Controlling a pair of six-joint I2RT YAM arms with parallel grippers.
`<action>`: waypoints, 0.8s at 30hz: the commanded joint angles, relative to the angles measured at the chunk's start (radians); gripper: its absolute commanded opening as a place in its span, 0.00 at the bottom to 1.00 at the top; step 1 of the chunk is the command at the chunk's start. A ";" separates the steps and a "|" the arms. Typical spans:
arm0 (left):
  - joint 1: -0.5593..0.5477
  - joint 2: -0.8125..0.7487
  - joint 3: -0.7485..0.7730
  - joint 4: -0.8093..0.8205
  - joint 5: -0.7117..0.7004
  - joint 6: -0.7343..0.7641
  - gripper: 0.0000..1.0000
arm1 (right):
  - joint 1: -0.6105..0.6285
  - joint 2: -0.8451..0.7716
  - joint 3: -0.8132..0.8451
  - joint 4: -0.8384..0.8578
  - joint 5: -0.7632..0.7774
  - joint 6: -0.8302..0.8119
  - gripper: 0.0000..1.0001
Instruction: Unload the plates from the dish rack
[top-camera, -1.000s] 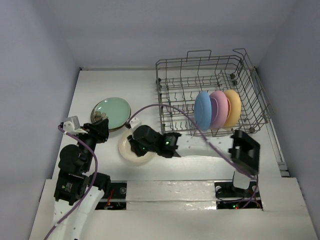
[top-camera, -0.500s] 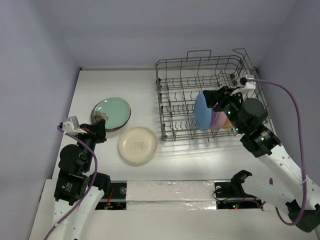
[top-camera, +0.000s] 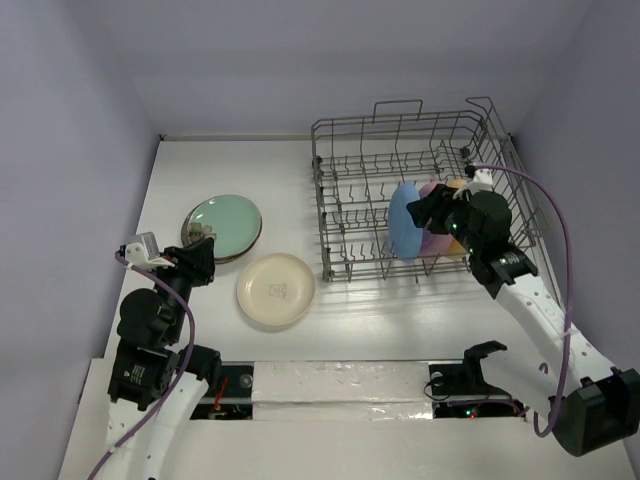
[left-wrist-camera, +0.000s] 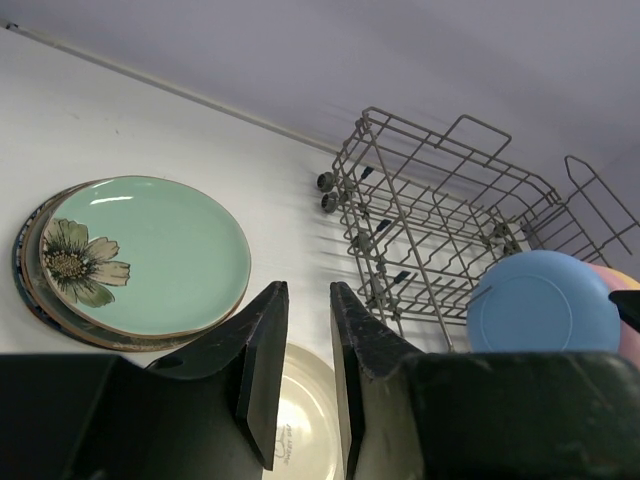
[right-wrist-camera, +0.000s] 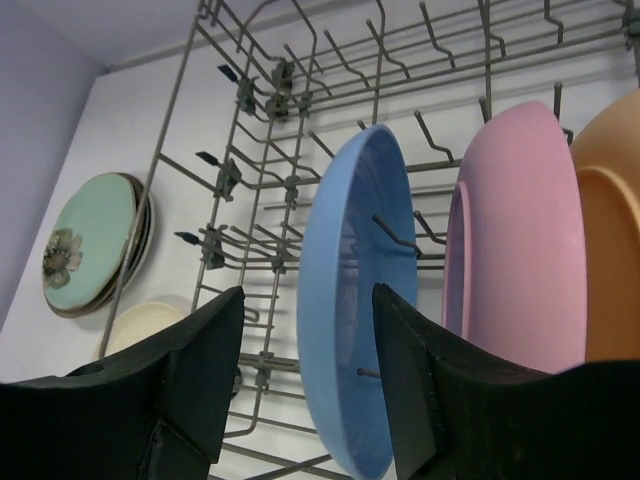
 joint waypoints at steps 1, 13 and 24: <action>0.005 0.014 0.011 0.035 0.011 0.004 0.21 | -0.028 0.027 -0.029 0.133 -0.100 0.026 0.59; 0.005 0.008 0.010 0.038 0.017 0.005 0.22 | -0.046 0.053 -0.029 0.171 -0.162 0.042 0.04; 0.005 0.002 0.008 0.044 0.031 0.005 0.22 | -0.046 -0.020 0.110 0.209 -0.289 0.063 0.00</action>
